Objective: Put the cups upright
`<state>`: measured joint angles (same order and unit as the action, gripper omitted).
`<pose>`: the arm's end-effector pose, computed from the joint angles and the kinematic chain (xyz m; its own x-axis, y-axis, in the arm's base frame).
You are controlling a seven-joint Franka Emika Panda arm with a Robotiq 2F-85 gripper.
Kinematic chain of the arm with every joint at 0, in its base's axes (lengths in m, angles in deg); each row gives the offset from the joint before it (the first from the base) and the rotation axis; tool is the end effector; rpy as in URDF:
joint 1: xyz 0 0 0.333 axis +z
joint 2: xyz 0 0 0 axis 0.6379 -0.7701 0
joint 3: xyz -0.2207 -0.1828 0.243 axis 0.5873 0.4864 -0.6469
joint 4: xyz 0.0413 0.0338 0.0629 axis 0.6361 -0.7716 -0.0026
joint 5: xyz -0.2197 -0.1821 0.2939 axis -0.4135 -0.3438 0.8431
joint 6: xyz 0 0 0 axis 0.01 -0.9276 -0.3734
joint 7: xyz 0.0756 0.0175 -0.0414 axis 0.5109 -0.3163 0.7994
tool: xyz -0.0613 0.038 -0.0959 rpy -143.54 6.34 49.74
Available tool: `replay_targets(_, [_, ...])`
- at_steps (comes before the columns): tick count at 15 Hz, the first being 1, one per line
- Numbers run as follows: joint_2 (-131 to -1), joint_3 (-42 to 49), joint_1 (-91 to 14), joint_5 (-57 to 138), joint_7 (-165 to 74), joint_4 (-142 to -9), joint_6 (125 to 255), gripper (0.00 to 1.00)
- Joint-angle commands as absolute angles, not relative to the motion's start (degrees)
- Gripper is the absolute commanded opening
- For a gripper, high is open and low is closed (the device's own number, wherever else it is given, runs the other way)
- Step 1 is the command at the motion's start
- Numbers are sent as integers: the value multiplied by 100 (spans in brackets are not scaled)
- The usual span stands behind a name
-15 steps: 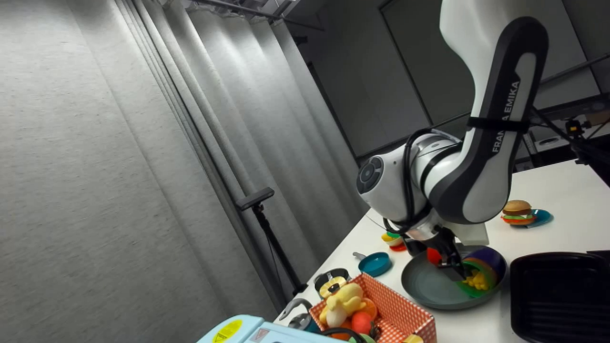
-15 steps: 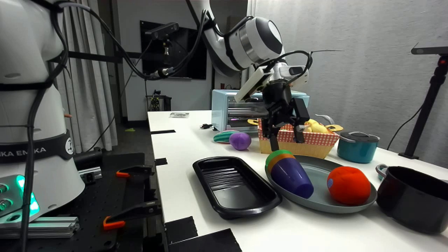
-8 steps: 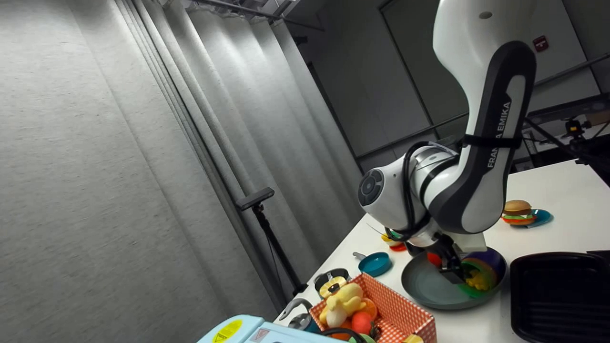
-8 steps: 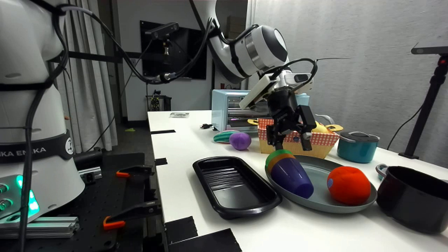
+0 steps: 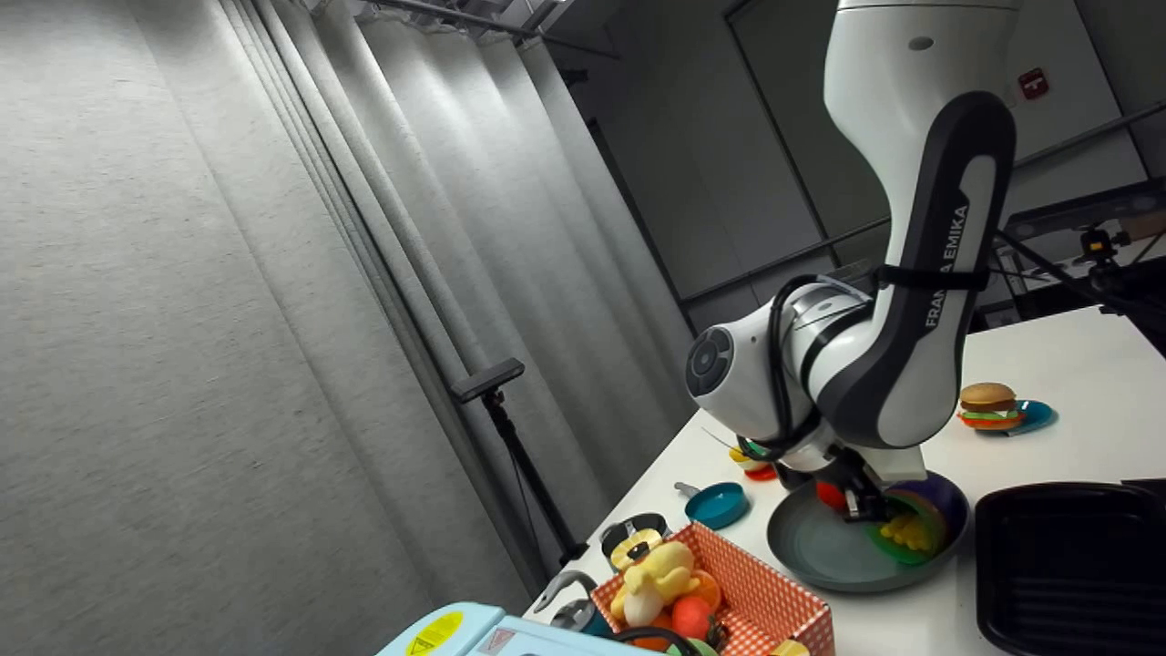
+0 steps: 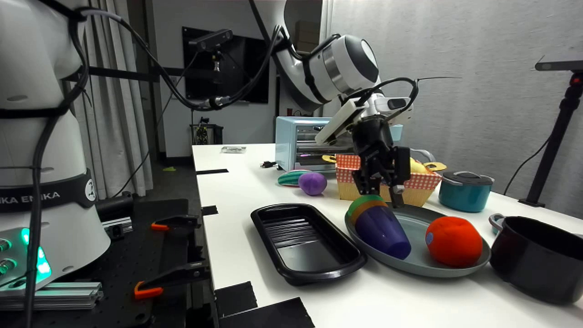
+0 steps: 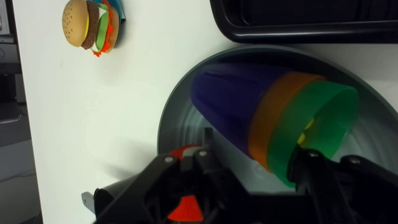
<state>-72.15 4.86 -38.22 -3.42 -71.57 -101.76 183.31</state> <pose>0.6001 -0.0661 0.2597 0.9974 -0.0157 -0.0703 0.0297 -0.7994 0.6001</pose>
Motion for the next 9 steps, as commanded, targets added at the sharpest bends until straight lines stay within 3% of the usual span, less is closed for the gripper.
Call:
replay_targets(1, [-7284, 608, -3679, -563, -7383, -10066, 18331, 23])
replay_targets(4, [-7242, 622, -3663, -595, -7397, -10032, 18305, 2])
replay_targets(9, [-7123, 621, -3670, -575, -7476, -9967, 18273, 4])
